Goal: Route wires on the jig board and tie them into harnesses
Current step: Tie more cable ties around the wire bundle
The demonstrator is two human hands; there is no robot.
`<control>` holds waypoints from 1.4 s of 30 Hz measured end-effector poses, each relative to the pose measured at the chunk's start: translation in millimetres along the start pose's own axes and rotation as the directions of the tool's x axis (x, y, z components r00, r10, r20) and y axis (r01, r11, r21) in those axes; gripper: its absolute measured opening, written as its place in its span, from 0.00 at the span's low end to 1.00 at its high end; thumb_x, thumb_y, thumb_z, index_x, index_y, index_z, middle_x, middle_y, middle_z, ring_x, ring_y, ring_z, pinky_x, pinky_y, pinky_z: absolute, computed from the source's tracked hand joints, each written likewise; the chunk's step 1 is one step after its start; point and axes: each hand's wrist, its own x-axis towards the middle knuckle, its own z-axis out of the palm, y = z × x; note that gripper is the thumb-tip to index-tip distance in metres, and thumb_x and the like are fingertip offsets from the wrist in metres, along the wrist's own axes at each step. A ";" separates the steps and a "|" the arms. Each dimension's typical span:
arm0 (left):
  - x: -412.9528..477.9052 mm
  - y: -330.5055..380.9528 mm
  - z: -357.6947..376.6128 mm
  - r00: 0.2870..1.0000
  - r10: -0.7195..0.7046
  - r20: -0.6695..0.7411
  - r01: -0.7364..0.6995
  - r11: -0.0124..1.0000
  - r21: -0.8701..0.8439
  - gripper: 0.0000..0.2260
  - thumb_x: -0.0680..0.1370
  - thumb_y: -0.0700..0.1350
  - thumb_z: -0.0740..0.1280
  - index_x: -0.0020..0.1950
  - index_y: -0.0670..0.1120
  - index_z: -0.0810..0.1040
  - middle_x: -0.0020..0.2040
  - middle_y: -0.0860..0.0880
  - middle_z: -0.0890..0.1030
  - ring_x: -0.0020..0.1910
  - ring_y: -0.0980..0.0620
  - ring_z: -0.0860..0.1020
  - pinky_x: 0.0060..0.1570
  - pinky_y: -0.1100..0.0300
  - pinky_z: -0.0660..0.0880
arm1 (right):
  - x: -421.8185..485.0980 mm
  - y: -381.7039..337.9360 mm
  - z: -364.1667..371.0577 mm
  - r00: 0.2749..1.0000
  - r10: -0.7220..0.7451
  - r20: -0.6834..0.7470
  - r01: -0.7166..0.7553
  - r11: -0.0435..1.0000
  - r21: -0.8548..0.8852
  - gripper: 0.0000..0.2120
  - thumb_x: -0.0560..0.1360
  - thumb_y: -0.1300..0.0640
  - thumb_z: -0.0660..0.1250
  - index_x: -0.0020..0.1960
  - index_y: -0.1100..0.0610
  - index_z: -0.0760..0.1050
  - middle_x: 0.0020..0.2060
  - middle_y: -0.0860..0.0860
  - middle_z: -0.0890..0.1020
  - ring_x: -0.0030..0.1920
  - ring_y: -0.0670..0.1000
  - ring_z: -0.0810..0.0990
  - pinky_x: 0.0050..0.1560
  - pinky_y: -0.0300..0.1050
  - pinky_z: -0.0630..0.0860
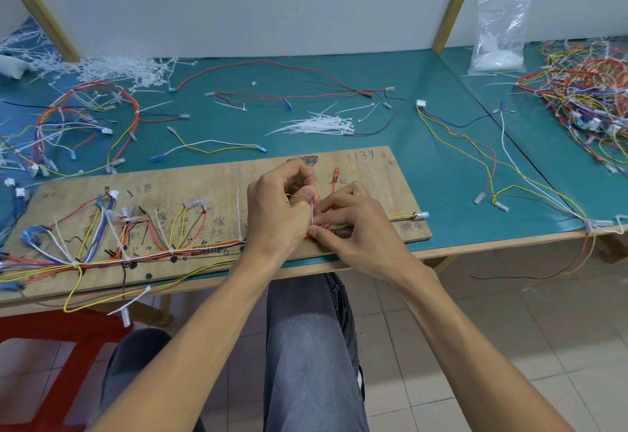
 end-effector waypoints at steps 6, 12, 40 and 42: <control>-1.4 1.9 6.9 0.997 -0.006 -0.076 0.008 1.000 0.025 0.13 0.70 0.28 0.62 0.38 0.47 0.75 0.33 0.51 0.80 0.35 0.50 0.80 0.38 0.55 0.77 | 0.9 1.7 2.3 0.996 -0.084 -0.008 0.084 0.996 -0.020 0.03 0.77 0.59 0.77 0.48 0.56 0.90 0.48 0.46 0.85 0.53 0.57 0.72 0.55 0.59 0.73; -3.0 4.3 -2.4 1.000 0.012 0.009 -0.012 0.994 0.104 0.13 0.73 0.29 0.66 0.40 0.47 0.76 0.34 0.51 0.81 0.37 0.49 0.80 0.41 0.51 0.78 | 1.5 4.8 1.9 0.996 -0.083 0.028 0.084 0.996 -0.036 0.03 0.77 0.57 0.78 0.49 0.55 0.89 0.49 0.44 0.84 0.55 0.56 0.71 0.55 0.60 0.73; -14.2 -8.3 -105.7 0.915 -0.103 0.390 -0.274 0.550 0.789 0.13 0.78 0.60 0.74 0.60 0.61 0.79 0.57 0.53 0.85 0.57 0.46 0.81 0.55 0.49 0.77 | -7.0 -7.3 -3.9 0.995 -0.041 0.092 0.062 0.970 -0.235 0.11 0.79 0.46 0.73 0.55 0.51 0.80 0.57 0.43 0.79 0.61 0.53 0.69 0.64 0.59 0.71; -12.2 -9.4 -103.6 0.915 -0.116 0.387 -0.275 0.524 0.806 0.11 0.78 0.59 0.74 0.58 0.60 0.80 0.56 0.53 0.85 0.56 0.46 0.80 0.54 0.50 0.77 | -2.2 -9.9 -9.5 0.986 -0.029 0.163 0.072 0.961 -0.267 0.09 0.80 0.46 0.72 0.55 0.51 0.80 0.59 0.44 0.78 0.60 0.54 0.69 0.63 0.60 0.70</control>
